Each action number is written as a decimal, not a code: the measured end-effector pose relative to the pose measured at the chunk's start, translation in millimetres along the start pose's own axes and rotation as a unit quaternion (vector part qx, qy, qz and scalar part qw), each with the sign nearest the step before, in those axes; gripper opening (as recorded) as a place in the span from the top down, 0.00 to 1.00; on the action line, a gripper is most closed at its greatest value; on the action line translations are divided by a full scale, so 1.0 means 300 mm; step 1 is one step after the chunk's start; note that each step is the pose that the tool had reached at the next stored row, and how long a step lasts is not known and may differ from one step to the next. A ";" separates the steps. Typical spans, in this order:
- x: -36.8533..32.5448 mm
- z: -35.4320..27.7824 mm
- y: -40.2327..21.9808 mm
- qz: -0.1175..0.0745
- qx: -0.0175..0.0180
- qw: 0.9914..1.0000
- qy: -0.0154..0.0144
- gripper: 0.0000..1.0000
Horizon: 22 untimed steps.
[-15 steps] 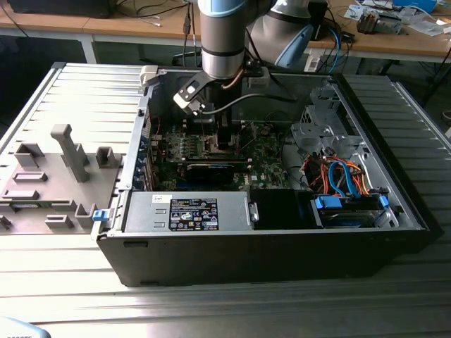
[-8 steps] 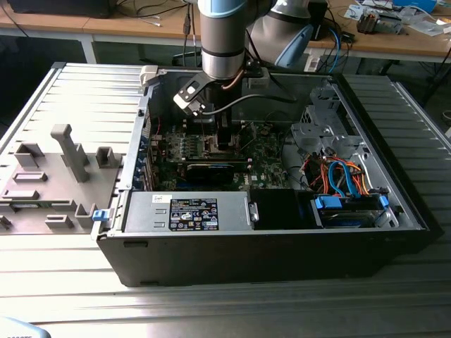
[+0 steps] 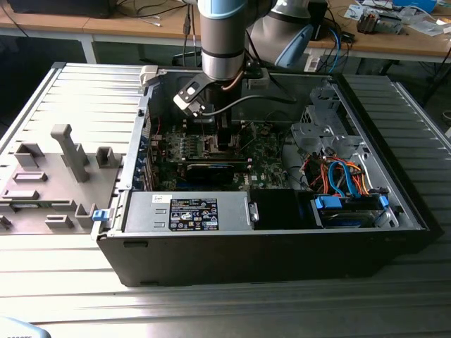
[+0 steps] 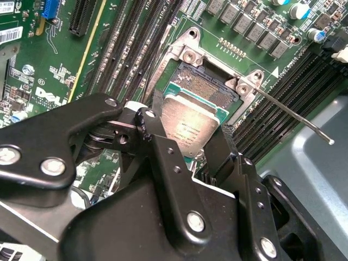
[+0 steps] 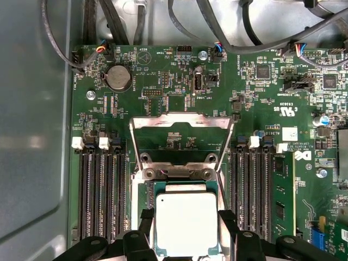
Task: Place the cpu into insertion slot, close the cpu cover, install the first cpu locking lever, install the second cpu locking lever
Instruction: 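Place the cpu into insertion slot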
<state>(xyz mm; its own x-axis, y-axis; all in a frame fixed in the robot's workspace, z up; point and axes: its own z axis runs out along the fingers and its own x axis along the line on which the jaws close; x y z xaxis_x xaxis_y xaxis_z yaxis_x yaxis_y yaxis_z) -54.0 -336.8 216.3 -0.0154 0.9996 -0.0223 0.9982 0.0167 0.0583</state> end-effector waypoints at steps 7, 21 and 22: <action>0.000 0.006 -0.001 0.000 0.000 1.000 0.000 0.45; 0.000 0.013 -0.009 0.000 0.000 1.000 0.000 0.45; 0.000 0.013 -0.010 0.000 0.000 1.000 0.000 0.45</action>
<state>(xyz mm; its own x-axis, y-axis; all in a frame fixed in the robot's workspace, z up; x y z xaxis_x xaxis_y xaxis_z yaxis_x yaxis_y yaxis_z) -56.8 -336.8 212.3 -0.0154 0.9996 -0.0223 0.9982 0.0167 0.0583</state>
